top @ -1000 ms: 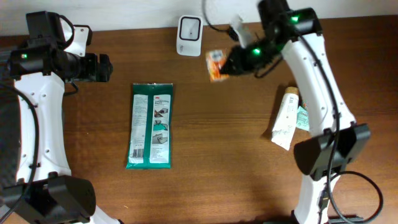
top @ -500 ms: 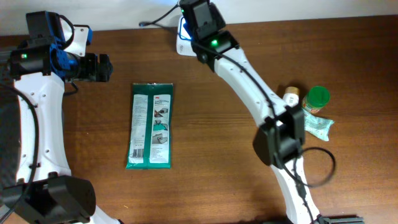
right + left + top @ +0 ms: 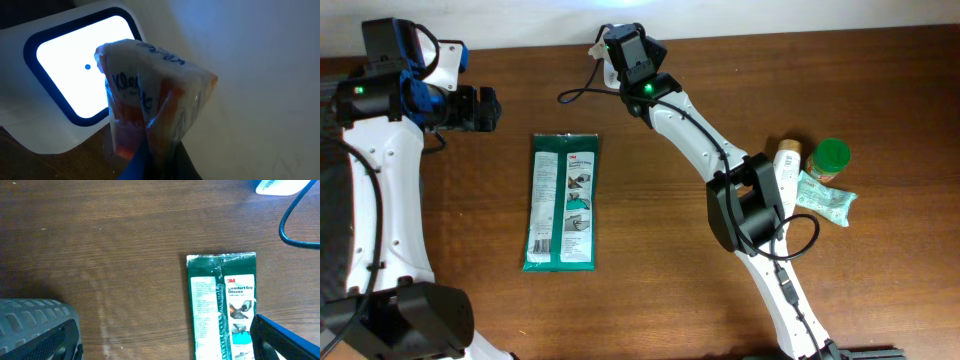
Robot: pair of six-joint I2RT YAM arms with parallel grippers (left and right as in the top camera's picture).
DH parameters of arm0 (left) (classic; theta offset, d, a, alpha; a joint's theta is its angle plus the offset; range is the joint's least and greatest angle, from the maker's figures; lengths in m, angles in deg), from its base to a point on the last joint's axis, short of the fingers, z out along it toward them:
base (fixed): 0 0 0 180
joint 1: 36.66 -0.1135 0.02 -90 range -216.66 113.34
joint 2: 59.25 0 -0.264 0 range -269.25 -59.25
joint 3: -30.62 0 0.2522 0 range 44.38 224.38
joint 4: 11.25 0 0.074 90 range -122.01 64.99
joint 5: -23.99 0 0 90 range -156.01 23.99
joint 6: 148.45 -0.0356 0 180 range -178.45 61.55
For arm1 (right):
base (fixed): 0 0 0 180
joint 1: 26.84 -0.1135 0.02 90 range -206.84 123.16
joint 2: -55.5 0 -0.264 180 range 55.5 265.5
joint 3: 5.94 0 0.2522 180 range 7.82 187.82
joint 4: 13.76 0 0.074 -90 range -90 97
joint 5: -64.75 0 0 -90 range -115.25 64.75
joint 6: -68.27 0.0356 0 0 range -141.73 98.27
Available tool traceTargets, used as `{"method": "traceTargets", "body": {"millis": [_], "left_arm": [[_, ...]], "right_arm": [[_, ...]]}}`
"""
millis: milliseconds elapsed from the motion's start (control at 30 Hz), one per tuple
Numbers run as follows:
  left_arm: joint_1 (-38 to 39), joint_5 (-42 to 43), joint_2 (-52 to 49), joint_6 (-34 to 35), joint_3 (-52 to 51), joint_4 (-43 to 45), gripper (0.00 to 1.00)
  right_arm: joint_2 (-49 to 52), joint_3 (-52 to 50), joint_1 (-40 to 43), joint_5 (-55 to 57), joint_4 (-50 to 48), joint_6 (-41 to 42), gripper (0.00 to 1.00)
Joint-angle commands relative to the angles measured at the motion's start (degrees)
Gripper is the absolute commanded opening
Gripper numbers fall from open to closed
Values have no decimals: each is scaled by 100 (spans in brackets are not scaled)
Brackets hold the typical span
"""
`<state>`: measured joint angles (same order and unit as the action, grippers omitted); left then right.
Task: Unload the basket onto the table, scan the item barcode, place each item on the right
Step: 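Lift tissue box with right gripper and present it to the scanner, then carry tissue box right and drop it beside the tube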
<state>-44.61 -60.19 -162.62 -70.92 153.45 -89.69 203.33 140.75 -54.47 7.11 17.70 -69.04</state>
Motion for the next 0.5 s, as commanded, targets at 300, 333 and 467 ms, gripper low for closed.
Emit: {"method": "traceTargets", "body": {"millis": [300, 333, 467], "left_arm": [[-11, 61, 118, -72, 37, 4, 99], [-11, 61, 118, -72, 37, 4, 99], [-11, 61, 118, -74, 37, 4, 99]], "right_arm": [[-938, 39, -68, -765, 658, 1687, 4], [-1099, 39, -46, -1010, 946, 1950, 4], [-1784, 39, 155, -2210, 2299, 3532, 4]]}}
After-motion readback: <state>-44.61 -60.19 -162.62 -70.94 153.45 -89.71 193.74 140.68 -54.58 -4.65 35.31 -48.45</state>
